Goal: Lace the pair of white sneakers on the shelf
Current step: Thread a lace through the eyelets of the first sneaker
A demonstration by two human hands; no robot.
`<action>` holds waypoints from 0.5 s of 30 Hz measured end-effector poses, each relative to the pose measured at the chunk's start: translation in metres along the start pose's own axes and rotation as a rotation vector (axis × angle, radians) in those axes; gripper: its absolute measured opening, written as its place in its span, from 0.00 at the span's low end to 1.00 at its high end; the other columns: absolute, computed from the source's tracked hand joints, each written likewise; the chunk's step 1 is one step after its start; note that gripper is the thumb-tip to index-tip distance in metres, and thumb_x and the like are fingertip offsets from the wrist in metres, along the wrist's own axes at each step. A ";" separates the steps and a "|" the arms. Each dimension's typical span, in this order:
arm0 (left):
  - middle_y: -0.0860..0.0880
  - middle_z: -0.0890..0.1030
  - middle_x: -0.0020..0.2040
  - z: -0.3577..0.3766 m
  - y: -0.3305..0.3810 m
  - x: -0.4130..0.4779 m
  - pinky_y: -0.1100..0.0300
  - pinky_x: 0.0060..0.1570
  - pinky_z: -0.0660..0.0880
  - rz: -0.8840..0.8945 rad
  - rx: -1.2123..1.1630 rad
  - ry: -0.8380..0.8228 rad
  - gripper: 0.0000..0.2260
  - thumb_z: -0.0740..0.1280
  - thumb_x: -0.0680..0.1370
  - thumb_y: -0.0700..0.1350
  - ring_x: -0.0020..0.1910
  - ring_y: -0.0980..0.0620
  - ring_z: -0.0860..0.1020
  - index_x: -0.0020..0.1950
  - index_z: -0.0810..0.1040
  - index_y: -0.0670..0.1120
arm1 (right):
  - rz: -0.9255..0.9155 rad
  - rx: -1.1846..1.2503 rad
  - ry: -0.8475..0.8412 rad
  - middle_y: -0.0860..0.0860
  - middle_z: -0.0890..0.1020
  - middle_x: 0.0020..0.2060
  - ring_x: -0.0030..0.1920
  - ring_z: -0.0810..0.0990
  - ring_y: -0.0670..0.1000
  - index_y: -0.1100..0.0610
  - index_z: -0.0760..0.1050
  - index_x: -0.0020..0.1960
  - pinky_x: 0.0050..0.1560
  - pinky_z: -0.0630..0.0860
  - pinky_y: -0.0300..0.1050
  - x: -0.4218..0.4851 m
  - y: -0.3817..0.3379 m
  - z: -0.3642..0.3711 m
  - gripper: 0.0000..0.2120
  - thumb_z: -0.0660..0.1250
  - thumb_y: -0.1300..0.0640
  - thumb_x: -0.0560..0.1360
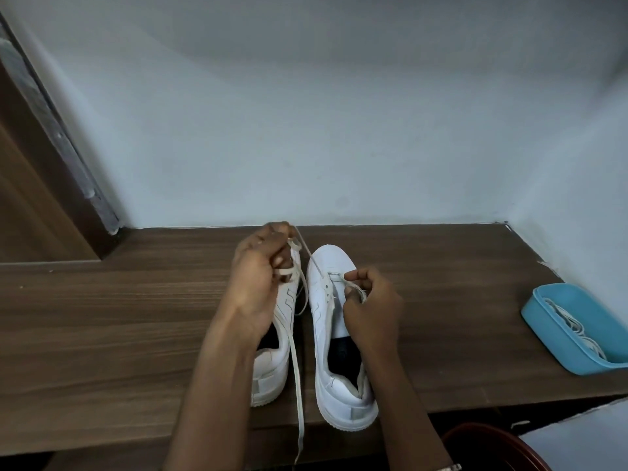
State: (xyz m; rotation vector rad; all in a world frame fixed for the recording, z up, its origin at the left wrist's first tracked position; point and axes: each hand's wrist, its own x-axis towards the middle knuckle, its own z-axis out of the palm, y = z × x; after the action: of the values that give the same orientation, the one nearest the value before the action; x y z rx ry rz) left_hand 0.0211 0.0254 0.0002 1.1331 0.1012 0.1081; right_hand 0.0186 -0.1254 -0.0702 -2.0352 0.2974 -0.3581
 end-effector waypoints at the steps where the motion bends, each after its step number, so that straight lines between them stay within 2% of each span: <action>1: 0.52 0.63 0.26 -0.003 0.005 0.000 0.57 0.32 0.54 0.014 -0.068 -0.038 0.11 0.59 0.81 0.38 0.26 0.55 0.60 0.41 0.76 0.42 | 0.001 0.003 0.005 0.43 0.83 0.44 0.46 0.80 0.42 0.50 0.80 0.49 0.41 0.71 0.30 -0.001 0.000 0.001 0.11 0.68 0.65 0.74; 3: 0.51 0.63 0.27 -0.005 0.006 -0.001 0.57 0.36 0.62 0.027 -0.225 -0.034 0.11 0.59 0.81 0.39 0.27 0.54 0.60 0.39 0.74 0.42 | 0.001 0.020 0.013 0.43 0.83 0.44 0.45 0.80 0.41 0.51 0.80 0.49 0.40 0.71 0.31 -0.002 0.000 0.001 0.11 0.69 0.66 0.74; 5: 0.51 0.66 0.27 -0.004 0.007 -0.002 0.57 0.45 0.74 0.056 -0.388 0.017 0.11 0.59 0.80 0.39 0.27 0.54 0.60 0.37 0.71 0.43 | 0.004 0.035 0.016 0.43 0.83 0.43 0.45 0.80 0.41 0.51 0.80 0.48 0.40 0.72 0.30 -0.001 0.001 0.000 0.11 0.69 0.66 0.74; 7: 0.51 0.65 0.26 -0.005 0.007 -0.002 0.54 0.57 0.77 0.076 -0.544 0.015 0.12 0.59 0.80 0.40 0.27 0.54 0.59 0.36 0.68 0.44 | 0.009 0.044 0.013 0.43 0.83 0.43 0.45 0.81 0.41 0.50 0.81 0.48 0.41 0.73 0.32 0.000 0.002 0.000 0.11 0.69 0.65 0.74; 8: 0.51 0.63 0.25 -0.006 0.007 -0.003 0.51 0.59 0.77 0.059 -0.624 -0.002 0.12 0.58 0.80 0.41 0.27 0.54 0.58 0.36 0.67 0.45 | 0.011 0.047 0.013 0.43 0.83 0.43 0.45 0.81 0.42 0.50 0.81 0.48 0.42 0.75 0.34 0.000 0.002 0.000 0.11 0.69 0.65 0.74; 9: 0.51 0.61 0.23 -0.006 0.006 -0.004 0.50 0.57 0.79 0.029 -0.687 -0.011 0.13 0.58 0.79 0.42 0.27 0.53 0.58 0.35 0.66 0.45 | 0.014 0.047 0.014 0.43 0.83 0.43 0.45 0.81 0.42 0.50 0.81 0.48 0.43 0.76 0.37 0.001 0.003 0.000 0.11 0.69 0.65 0.74; 10: 0.51 0.60 0.23 -0.005 0.005 -0.006 0.53 0.48 0.81 -0.016 -0.710 0.011 0.13 0.59 0.78 0.42 0.27 0.53 0.59 0.33 0.65 0.46 | 0.017 0.047 0.014 0.43 0.83 0.43 0.45 0.81 0.42 0.49 0.81 0.48 0.44 0.77 0.38 0.001 0.002 0.000 0.11 0.69 0.65 0.73; 11: 0.52 0.60 0.22 -0.002 0.004 -0.007 0.59 0.34 0.79 -0.071 -0.673 0.065 0.15 0.61 0.78 0.42 0.26 0.53 0.60 0.31 0.65 0.46 | 0.021 0.047 0.012 0.43 0.83 0.43 0.45 0.81 0.42 0.49 0.81 0.48 0.44 0.77 0.39 0.001 0.003 0.000 0.11 0.69 0.65 0.74; 12: 0.52 0.61 0.22 0.001 0.001 -0.008 0.65 0.23 0.71 -0.119 -0.562 0.125 0.17 0.61 0.79 0.42 0.23 0.54 0.62 0.30 0.66 0.46 | 0.024 0.048 0.010 0.43 0.83 0.43 0.45 0.81 0.42 0.49 0.81 0.49 0.44 0.77 0.39 0.002 0.002 0.000 0.11 0.69 0.65 0.74; 13: 0.53 0.64 0.22 0.004 -0.004 -0.008 0.66 0.20 0.62 -0.133 -0.382 0.178 0.18 0.62 0.80 0.43 0.20 0.55 0.62 0.30 0.66 0.47 | 0.026 0.050 0.010 0.43 0.83 0.43 0.45 0.81 0.42 0.49 0.81 0.48 0.44 0.78 0.39 0.002 0.002 0.001 0.11 0.69 0.65 0.74; 14: 0.53 0.66 0.23 0.006 -0.011 -0.007 0.66 0.20 0.59 -0.111 -0.145 0.209 0.17 0.63 0.81 0.44 0.19 0.56 0.62 0.31 0.67 0.47 | 0.027 0.050 0.010 0.43 0.83 0.43 0.45 0.81 0.42 0.49 0.81 0.48 0.44 0.77 0.39 0.002 0.002 0.000 0.11 0.69 0.65 0.74; 15: 0.54 0.68 0.23 0.007 -0.018 -0.006 0.64 0.23 0.61 -0.057 0.136 0.216 0.16 0.65 0.80 0.45 0.19 0.56 0.63 0.34 0.69 0.47 | 0.026 0.049 0.012 0.43 0.83 0.43 0.45 0.81 0.42 0.49 0.81 0.48 0.44 0.77 0.38 0.002 0.002 0.000 0.11 0.69 0.64 0.74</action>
State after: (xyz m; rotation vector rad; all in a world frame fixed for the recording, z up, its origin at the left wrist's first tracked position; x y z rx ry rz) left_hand 0.0169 0.0108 -0.0132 1.2513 0.3372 0.1745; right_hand 0.0205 -0.1268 -0.0722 -1.9805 0.3193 -0.3580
